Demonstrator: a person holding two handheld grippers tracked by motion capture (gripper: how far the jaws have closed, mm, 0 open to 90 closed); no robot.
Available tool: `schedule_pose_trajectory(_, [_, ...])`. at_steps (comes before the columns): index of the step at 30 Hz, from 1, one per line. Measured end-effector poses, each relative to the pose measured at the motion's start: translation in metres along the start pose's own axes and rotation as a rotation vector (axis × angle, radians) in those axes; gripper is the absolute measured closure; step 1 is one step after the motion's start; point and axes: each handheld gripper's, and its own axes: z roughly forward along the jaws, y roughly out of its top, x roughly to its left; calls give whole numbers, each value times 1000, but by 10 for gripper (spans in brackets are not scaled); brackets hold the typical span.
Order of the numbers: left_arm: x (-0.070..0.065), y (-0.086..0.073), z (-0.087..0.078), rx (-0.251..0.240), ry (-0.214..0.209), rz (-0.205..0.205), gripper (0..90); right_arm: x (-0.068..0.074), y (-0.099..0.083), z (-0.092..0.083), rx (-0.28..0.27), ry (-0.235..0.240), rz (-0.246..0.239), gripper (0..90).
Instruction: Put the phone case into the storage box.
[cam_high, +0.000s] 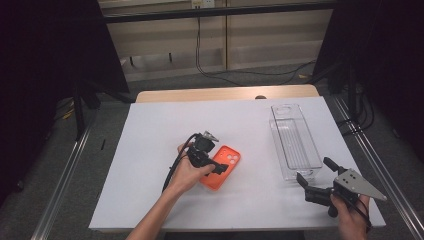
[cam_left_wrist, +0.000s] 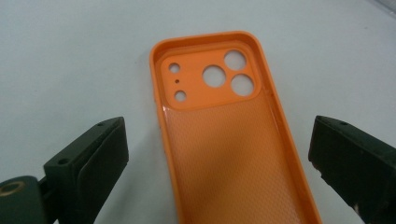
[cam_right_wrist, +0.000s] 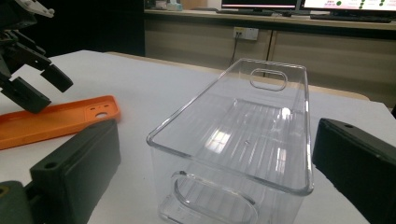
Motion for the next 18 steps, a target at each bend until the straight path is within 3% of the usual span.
schedule_pose_trajectory(4, [0,3,8,19,4,-24,45,0,0,-1,2,1,-1,6])
schedule_pose_trajectory(6, [-3,4,11,26,42,-9,46,0,0,0,2,1,0,6])
schedule_pose_trajectory(7, [-4,5,10,34,48,11,46,0,0,0,2,-1,-1,6])
schedule_pose_trajectory(9, [-5,4,11,35,65,15,66,0,0,0,1,1,-2,6])
schedule_pose_trajectory(14, [-8,6,11,28,27,3,62,0,0,-1,3,1,-2,7])
schedule_pose_trajectory(18, [-11,6,16,52,41,12,62,0,0,0,4,3,-2,6])
